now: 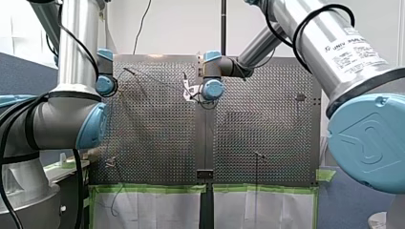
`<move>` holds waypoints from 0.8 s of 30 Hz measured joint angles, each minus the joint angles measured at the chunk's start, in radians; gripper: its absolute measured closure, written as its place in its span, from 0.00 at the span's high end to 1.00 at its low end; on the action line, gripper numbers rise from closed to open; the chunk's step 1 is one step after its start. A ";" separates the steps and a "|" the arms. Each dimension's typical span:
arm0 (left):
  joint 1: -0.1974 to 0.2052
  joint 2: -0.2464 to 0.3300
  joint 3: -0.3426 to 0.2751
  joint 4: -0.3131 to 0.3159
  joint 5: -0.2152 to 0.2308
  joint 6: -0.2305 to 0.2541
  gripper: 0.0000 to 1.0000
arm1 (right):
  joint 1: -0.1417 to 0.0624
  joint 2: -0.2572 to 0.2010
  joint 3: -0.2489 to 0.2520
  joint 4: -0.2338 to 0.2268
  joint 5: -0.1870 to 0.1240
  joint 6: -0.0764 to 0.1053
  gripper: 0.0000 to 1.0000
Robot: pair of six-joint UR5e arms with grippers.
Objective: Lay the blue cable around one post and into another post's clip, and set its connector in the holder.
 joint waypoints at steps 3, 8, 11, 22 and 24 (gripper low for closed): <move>-0.005 0.000 -0.001 0.000 0.000 -0.002 1.00 | -0.011 0.002 0.026 -0.011 0.017 0.009 0.00; -0.014 0.000 -0.001 0.000 0.000 -0.007 1.00 | -0.039 0.003 0.078 -0.058 0.054 0.042 0.00; -0.016 0.000 -0.001 0.000 0.000 -0.014 1.00 | -0.066 0.004 0.112 -0.091 0.066 0.056 0.00; -0.018 0.000 -0.001 0.002 0.003 -0.038 1.00 | -0.174 0.007 0.223 -0.202 0.104 0.151 0.00; -0.018 0.000 -0.001 0.002 0.005 -0.040 1.00 | -0.191 0.009 0.240 -0.219 0.120 0.166 0.00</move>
